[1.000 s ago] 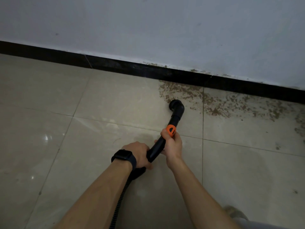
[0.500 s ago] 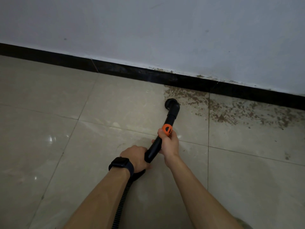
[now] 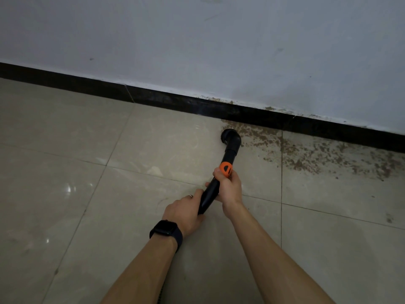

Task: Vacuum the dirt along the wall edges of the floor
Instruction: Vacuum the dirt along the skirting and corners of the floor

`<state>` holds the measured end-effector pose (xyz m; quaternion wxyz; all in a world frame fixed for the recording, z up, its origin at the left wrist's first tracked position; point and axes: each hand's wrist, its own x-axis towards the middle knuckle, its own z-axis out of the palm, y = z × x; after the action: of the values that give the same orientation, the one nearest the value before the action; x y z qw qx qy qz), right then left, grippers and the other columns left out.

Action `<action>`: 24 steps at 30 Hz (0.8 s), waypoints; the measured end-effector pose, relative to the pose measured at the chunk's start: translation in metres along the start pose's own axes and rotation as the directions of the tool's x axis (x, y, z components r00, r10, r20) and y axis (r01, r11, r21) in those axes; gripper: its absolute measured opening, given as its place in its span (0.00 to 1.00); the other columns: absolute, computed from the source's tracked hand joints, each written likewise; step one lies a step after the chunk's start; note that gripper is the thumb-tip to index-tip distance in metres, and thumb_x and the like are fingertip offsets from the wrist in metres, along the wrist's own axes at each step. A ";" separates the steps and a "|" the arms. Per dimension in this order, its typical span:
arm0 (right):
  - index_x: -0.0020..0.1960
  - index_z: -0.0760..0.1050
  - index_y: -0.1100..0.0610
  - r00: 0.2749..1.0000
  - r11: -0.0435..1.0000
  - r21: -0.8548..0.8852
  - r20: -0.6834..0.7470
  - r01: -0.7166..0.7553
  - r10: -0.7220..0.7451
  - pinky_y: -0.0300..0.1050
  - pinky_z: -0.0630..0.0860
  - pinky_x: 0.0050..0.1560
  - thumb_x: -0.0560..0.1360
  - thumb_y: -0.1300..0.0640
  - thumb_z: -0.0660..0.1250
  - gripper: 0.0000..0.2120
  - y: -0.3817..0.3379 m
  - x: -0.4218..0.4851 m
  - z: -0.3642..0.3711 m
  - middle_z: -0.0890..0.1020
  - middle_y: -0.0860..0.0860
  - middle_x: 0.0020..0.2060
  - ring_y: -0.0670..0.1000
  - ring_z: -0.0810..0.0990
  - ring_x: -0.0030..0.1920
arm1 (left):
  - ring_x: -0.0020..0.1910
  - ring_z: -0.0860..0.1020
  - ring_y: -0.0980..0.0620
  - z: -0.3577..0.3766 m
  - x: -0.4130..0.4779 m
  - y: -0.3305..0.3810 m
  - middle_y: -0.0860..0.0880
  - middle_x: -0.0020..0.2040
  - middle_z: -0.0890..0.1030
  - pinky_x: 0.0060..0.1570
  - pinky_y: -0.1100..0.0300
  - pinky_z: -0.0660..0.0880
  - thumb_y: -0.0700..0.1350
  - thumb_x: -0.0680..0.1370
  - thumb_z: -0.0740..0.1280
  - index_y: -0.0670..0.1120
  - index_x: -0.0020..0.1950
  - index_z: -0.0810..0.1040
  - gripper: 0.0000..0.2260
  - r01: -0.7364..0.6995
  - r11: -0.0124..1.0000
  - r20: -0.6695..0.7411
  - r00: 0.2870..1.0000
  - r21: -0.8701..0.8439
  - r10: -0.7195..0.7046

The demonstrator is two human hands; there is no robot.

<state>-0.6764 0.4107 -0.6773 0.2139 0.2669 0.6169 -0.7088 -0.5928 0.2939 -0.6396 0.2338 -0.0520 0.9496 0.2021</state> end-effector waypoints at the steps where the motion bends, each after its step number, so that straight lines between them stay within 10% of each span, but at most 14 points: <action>1: 0.64 0.74 0.58 1.000 1.000 -0.004 0.001 0.002 -0.002 0.59 0.85 0.50 0.80 0.54 0.70 0.16 -0.001 0.002 0.001 0.83 0.59 0.54 0.54 0.88 0.40 | 0.49 0.79 0.45 0.000 0.001 0.000 0.48 0.56 0.78 0.42 0.54 0.76 0.52 0.77 0.64 0.53 0.70 0.61 0.23 0.005 1.000 -0.013 1.000 -0.007 -0.005; 24: 0.64 0.74 0.59 0.999 1.000 -0.010 0.020 0.024 -0.024 0.55 0.85 0.47 0.81 0.53 0.69 0.15 -0.022 0.033 0.021 0.83 0.57 0.55 0.52 0.88 0.40 | 0.54 0.74 0.49 0.000 0.031 -0.003 0.49 0.61 0.73 0.48 0.50 0.78 0.45 0.80 0.62 0.56 0.76 0.55 0.27 0.091 0.978 -0.139 0.983 -0.190 -0.118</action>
<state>-0.7184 0.3937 -0.6794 0.2129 0.2511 0.6217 -0.7107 -0.6201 0.2913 -0.6547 0.1665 -0.1381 0.9379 0.2713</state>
